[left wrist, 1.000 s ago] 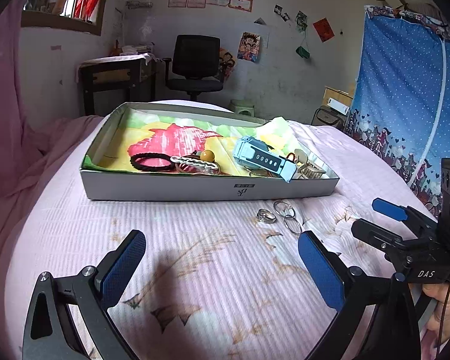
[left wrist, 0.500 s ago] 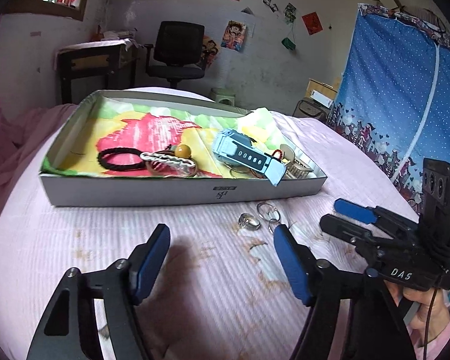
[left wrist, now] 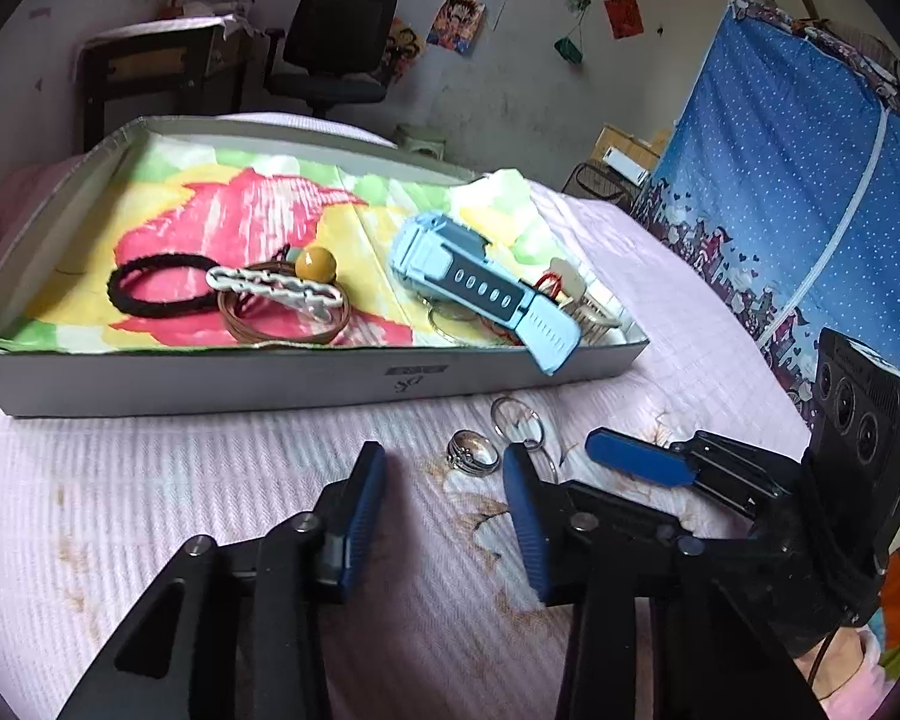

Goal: Organize jewelry
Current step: 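Grasp a silver ring with the left tool while the right tool grasps two linked silver rings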

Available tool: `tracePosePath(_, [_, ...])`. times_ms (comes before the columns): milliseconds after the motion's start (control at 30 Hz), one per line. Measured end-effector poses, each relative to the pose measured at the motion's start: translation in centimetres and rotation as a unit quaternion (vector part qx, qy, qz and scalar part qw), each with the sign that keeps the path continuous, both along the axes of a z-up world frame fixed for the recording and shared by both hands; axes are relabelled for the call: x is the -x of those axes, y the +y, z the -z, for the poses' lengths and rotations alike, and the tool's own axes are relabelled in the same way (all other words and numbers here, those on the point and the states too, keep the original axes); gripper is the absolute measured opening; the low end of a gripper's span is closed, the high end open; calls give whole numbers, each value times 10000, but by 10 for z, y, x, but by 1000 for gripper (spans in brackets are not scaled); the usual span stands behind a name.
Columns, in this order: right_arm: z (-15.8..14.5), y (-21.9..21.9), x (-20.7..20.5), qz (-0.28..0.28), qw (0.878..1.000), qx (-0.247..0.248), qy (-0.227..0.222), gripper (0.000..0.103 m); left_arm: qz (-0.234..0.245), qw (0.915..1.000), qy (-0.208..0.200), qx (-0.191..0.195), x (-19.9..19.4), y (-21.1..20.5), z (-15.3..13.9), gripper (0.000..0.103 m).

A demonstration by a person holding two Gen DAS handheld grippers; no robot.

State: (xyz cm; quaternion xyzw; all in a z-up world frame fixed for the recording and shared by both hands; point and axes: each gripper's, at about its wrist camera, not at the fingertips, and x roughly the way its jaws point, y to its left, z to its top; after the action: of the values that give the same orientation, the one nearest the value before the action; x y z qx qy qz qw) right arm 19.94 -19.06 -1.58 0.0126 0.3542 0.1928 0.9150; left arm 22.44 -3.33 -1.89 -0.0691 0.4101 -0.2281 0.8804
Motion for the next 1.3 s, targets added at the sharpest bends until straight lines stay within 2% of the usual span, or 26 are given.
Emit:
tracePosePath(133, [7, 7, -5, -80, 9998, 124, 165, 31, 34, 9999, 89, 53, -5, -2, 3, 36])
tracePosePath(367, [10, 9, -10, -101, 9996, 135, 237, 31, 127, 9997, 219, 50, -11, -7, 8, 35])
tracePosePath(500, [11, 11, -12, -87, 9995, 151, 259, 31, 81, 9995, 283, -57, -15, -9, 12, 28])
tracePosePath(867, [17, 12, -18, -71, 9993, 149, 323, 31, -27, 9994, 314, -155, -17, -10, 17, 19])
tracePosePath(967, [17, 12, -19, -37, 9994, 150, 311, 23, -63, 9994, 313, -138, -16, -7, 17, 17])
tracePosePath(1033, [17, 12, -18, -12, 9995, 156, 286, 21, -67, 9994, 296, -138, -15, -7, 17, 17])
tracePosePath(1133, [18, 11, -17, 36, 9995, 177, 265, 10, -81, 9995, 256, -150, -14, -7, 17, 16])
tracePosePath(1300, [18, 11, -15, 34, 9996, 149, 253, 6, -153, 9995, 275, -99, -14, -3, 19, 8])
